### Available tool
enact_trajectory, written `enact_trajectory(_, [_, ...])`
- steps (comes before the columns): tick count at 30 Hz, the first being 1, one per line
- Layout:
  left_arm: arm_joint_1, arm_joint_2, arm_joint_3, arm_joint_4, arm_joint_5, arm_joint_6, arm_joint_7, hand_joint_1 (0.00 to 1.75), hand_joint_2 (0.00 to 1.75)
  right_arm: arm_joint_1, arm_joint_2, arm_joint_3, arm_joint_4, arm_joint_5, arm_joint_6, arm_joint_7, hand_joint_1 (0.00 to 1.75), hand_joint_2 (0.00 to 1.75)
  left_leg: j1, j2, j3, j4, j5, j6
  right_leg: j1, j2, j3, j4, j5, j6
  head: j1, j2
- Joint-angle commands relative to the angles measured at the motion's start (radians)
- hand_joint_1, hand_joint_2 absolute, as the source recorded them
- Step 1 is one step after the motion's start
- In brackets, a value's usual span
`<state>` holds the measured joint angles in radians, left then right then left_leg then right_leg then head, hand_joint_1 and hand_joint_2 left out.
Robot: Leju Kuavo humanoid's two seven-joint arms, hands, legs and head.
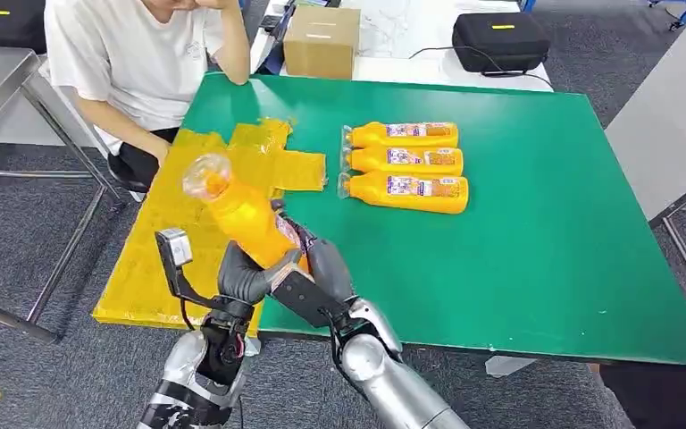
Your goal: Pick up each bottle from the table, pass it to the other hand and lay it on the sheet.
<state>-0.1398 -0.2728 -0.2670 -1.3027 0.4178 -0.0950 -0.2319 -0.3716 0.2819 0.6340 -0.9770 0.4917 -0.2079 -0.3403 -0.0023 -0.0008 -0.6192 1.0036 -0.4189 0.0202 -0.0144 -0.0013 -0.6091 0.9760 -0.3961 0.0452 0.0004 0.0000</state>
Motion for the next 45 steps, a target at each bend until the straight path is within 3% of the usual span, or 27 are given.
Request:
enact_trajectory(1, [-0.053, 0.035, -0.004, 0.089, 0.055, -0.099, 0.012, 1.75, 1.75, 0.024, -0.014, 0.037, 0.017, -0.014, -0.033, -0.034, 0.0, 0.0, 0.001, -0.001, 0.005, -0.001, -0.002, -0.001, 0.001, -0.001, 0.006, -0.001, -0.002, -0.002, 0.0, 0.0])
enact_trajectory(9, [-0.091, 0.056, 0.059, 0.117, 0.097, -0.165, 0.0, 1.75, 1.75, 0.141, -0.062, -0.043, -0.264, -0.101, -0.084, -0.158, 0.0, 0.0, 0.001, -0.003, 0.004, 0.0, -0.001, -0.001, 0.001, -0.003, 0.004, -0.001, -0.002, -0.002, 0.0, 0.0])
enact_trajectory(16, [-0.096, 0.089, 0.102, 0.111, 0.076, -0.175, -0.022, 1.75, 1.75, 0.237, -0.088, -0.12, -0.38, -0.126, -0.121, -0.229, 0.0, 0.0, 0.0, -0.002, 0.001, -0.001, 0.0, -0.001, 0.0, -0.002, 0.002, -0.001, -0.001, -0.001, 0.0, 0.0])
enact_trajectory(17, [-0.095, 0.096, 0.108, 0.105, 0.068, -0.186, -0.028, 1.75, 1.75, 0.266, -0.062, -0.172, -0.408, -0.16, -0.172, -0.274, 0.0, 0.0, 0.001, -0.003, 0.006, -0.001, -0.002, -0.002, 0.001, -0.002, 0.007, -0.001, -0.003, -0.002, 0.0, 0.0])
enact_trajectory(21, [-0.068, 0.112, 0.136, 0.067, 0.017, -0.184, -0.038, 1.75, 1.75, 0.307, -0.022, -0.267, -0.468, -0.226, -0.237, -0.298, 0.0, 0.0, 0.001, 0.0, 0.004, -0.001, -0.002, -0.002, 0.001, 0.0, 0.004, -0.001, -0.001, -0.002, 0.0, 0.0])
enact_trajectory(29, [-0.061, 0.124, 0.201, 0.068, -0.07, -0.125, -0.059, 1.75, 1.75, 0.326, -0.007, -0.341, -0.467, -0.273, -0.286, -0.325, 0.0, 0.0, 0.001, -0.001, 0.005, -0.001, -0.002, -0.002, 0.001, 0.0, 0.005, -0.001, -0.002, -0.002, 0.0, 0.0])
enact_trajectory(31, [-0.058, 0.121, 0.214, 0.07, -0.104, -0.101, -0.077, 1.75, 1.75, 0.324, -0.003, -0.347, -0.452, -0.282, -0.285, -0.328, 0.0, 0.0, 0.001, -0.001, 0.002, -0.001, -0.001, -0.001, 0.001, 0.0, 0.002, -0.001, -0.001, -0.002, 0.0, 0.0])
enact_trajectory(32, [-0.06, 0.134, 0.204, 0.07, -0.2, -0.033, -0.119, 1.75, 1.75, 0.325, -0.003, -0.344, -0.447, -0.277, -0.293, -0.338, 0.0, 0.0, 0.002, -0.001, 0.005, -0.001, -0.003, -0.002, 0.001, 0.0, 0.006, 0.0, -0.003, -0.002, 0.0, 0.0])
enact_trajectory(33, [-0.066, 0.16, 0.169, 0.071, -0.408, 0.125, -0.19, 1.75, 1.75, 0.327, -0.016, -0.33, -0.447, -0.276, -0.293, -0.339, 0.0, 0.0, 0.001, 0.0, 0.003, -0.001, -0.001, -0.001, 0.001, 0.0, 0.003, -0.001, -0.002, -0.002, 0.0, 0.0])
enact_trajectory(35, [-0.074, 0.157, 0.182, 0.088, -0.51, 0.198, -0.189, 1.75, 1.75, 0.332, -0.025, -0.321, -0.448, -0.289, -0.296, -0.348, 0.0, 0.0, 0.001, -0.001, 0.003, -0.001, -0.001, -0.002, 0.001, 0.0, 0.004, -0.001, -0.002, -0.002, 0.0, 0.0])
enact_trajectory(36, [-0.082, 0.182, 0.159, 0.114, -0.706, 0.297, -0.196, 1.75, 1.75, 0.335, -0.033, -0.308, -0.457, -0.295, -0.301, -0.354, 0.0, 0.0, 0.001, -0.001, 0.002, -0.001, -0.001, -0.001, 0.001, 0.0, 0.002, 0.0, -0.001, -0.002, 0.0, 0.0])
enact_trajectory(41, [-0.084, 0.185, 0.178, 0.145, -0.805, 0.33, -0.213, 1.75, 1.75, 0.336, -0.037, -0.294, -0.471, -0.293, -0.305, -0.353, 0.0, 0.0, 0.002, -0.002, 0.006, -0.002, -0.002, -0.002, 0.001, -0.001, 0.006, -0.001, -0.003, -0.002, 0.0, 0.0])
enact_trajectory(45, [-0.14, 0.237, 0.151, 0.309, -1.093, 0.41, -0.18, 1.75, 1.75, 0.336, -0.043, -0.264, -0.486, -0.306, -0.295, -0.35, 0.0, 0.0, 0.001, -0.001, 0.004, -0.001, -0.001, -0.001, 0.001, 0.0, 0.004, -0.001, -0.002, -0.002, 0.0, 0.0])
